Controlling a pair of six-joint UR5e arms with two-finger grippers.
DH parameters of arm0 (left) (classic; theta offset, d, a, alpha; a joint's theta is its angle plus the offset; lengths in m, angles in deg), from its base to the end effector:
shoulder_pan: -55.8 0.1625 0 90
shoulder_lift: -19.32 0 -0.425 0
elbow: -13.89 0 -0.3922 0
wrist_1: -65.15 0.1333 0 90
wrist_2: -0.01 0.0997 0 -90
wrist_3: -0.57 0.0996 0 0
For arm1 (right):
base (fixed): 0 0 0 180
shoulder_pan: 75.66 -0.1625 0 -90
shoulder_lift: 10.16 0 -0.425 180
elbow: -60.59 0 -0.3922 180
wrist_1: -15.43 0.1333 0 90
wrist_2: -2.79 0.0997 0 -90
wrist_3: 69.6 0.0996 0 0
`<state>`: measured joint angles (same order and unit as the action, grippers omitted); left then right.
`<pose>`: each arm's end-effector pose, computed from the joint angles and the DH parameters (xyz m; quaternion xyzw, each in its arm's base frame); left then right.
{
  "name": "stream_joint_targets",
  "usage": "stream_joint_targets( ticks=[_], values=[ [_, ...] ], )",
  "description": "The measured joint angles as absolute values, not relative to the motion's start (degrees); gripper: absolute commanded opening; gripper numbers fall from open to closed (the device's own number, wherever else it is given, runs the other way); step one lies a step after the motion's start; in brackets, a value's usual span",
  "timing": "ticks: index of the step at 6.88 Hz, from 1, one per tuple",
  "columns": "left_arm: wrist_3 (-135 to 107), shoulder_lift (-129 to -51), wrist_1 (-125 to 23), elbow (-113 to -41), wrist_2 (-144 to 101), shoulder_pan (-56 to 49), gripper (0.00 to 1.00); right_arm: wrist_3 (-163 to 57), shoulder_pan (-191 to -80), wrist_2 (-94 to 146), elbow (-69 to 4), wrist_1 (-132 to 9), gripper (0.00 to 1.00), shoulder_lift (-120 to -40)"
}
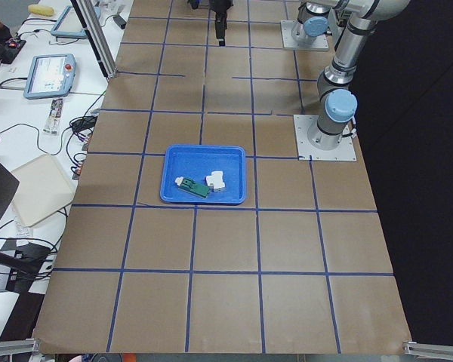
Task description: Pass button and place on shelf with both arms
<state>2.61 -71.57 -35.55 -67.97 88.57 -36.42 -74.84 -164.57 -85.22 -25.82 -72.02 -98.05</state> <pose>-0.1547 -0.4836 0.5316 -0.0368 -0.9988 -0.0301 0.0125 0.1271 -0.5081 0.4960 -0.0360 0.9992 0.0084 0.0179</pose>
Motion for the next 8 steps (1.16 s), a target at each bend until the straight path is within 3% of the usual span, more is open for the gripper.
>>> stream_joint_targets(
  ticks=[8],
  values=[
    [3.64,-71.04,-32.14,-69.78,88.38,-36.04,1.0,-77.61,-164.36,-85.09,-24.71,-72.18,1.0,-97.86]
  ],
)
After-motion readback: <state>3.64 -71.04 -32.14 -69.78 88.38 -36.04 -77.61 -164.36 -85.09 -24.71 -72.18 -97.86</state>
